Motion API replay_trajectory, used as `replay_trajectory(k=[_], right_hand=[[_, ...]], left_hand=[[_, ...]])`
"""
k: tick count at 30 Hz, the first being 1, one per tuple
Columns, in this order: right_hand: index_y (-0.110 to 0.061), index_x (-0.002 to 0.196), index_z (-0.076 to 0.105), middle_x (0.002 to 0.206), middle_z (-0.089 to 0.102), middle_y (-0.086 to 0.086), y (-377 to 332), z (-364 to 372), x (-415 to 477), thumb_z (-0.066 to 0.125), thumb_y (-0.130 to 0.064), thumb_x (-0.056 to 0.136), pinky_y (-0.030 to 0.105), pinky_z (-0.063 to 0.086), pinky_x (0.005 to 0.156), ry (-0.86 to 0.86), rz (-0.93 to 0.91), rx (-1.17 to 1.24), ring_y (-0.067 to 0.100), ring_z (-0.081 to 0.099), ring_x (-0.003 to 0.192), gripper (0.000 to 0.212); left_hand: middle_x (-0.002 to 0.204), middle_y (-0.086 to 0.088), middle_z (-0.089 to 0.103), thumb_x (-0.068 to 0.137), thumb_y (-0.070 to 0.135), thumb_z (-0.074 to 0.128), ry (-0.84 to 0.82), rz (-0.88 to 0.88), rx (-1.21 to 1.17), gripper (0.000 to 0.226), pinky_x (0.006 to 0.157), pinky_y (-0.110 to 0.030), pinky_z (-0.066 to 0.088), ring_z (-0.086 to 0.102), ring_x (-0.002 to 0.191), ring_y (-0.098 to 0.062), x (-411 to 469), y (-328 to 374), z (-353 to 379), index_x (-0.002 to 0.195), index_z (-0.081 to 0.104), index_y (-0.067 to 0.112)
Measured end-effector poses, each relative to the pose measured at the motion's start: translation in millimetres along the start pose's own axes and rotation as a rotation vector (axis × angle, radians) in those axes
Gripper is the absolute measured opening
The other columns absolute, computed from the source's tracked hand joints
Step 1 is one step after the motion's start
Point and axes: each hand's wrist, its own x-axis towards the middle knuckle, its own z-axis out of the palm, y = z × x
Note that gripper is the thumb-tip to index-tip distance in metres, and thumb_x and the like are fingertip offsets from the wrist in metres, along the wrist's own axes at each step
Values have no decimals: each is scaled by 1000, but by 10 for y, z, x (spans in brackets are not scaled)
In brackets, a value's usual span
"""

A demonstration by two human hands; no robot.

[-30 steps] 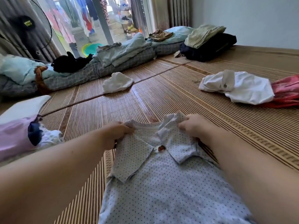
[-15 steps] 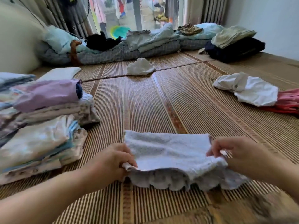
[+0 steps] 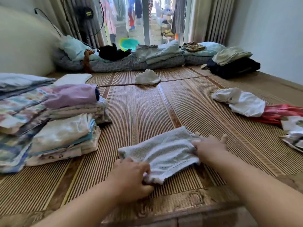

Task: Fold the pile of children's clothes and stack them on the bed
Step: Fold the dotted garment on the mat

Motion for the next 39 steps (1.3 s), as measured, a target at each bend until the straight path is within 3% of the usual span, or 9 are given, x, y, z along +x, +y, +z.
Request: replay_trajectory(k=[6, 10, 14, 17, 21, 24, 31, 35, 39], right_hand=[[-38, 136, 46, 148, 41, -14, -280, 44, -294, 47, -24, 97, 53, 20, 114, 357, -144, 436, 9, 37, 136, 42], [-37, 129, 56, 134, 57, -13, -297, 40, -1004, 52, -30, 96, 24, 45, 100, 175, -450, 408, 3, 55, 115, 34], [-53, 144, 23, 158, 20, -16, -401, 330, -1414, 57, -83, 59, 42, 16, 118, -33, -511, 301, 6, 15, 145, 97], [-49, 146, -11, 154, -25, -11, -545, 674, -1476, 65, -70, 66, 60, -5, 112, -3, -488, 32, 16, -23, 142, 112], [-34, 144, 32, 148, 42, 13, -664, 916, -1517, 83, -37, 53, 67, 43, 86, 263, -444, -40, 36, 40, 135, 104], [-30, 140, 40, 138, 53, 10, -643, 1030, -1487, 78, -47, 58, 63, 48, 83, 347, -487, -15, 36, 52, 124, 92], [-20, 145, 26, 145, 36, 14, -634, 1250, -1576, 54, -75, 62, 62, 22, 100, 535, -579, 69, 35, 34, 133, 103], [-12, 150, 14, 149, 33, 14, -757, 1248, -1706, 47, -87, 66, 60, 19, 105, 716, -507, 359, 32, 30, 138, 117], [-15, 140, 35, 135, 52, 3, -777, 1027, -1724, 55, -58, 69, 66, 31, 97, 865, -368, 443, 23, 48, 126, 85]], left_hand=[[117, 20, 57, 79, 63, 52, -111, 168, -254, 50, 113, -45, -17, 13, 135, 4, -477, 443, 12, 123, 49, 40], [141, 24, 45, 83, 62, 55, -169, 327, -310, 55, 117, -44, -11, 5, 139, 13, -611, 414, 19, 134, 43, 47], [157, 26, 6, 76, 70, 57, -160, 197, -165, 80, 117, -51, -11, -11, 143, 2, -605, 99, 95, 144, 20, 52], [156, 24, -15, 73, 63, 66, -286, 222, -62, 98, 117, -47, -8, -20, 142, -2, -611, -61, 205, 148, 4, 51], [158, 23, -5, 87, 33, 63, -165, 247, -95, 82, 121, -38, 3, -10, 145, -3, -648, -52, 254, 146, 11, 53], [154, 27, 10, 90, 35, 59, -65, 242, -125, 62, 117, -28, 9, 4, 143, 1, -719, -18, 231, 142, 29, 51], [100, 15, 70, 95, 46, 42, 177, 102, -232, 31, 89, -26, 51, 63, 92, -1, -841, 158, 197, 98, 68, 30], [67, 7, 60, 96, 42, 40, 273, -18, -155, 35, 69, -26, 42, 59, 66, -13, -773, 419, 43, 72, 54, 20], [57, 8, 48, 96, 41, 39, 346, 22, -98, 36, 70, -24, 31, 57, 62, -11, -758, 617, -89, 65, 42, 23]])
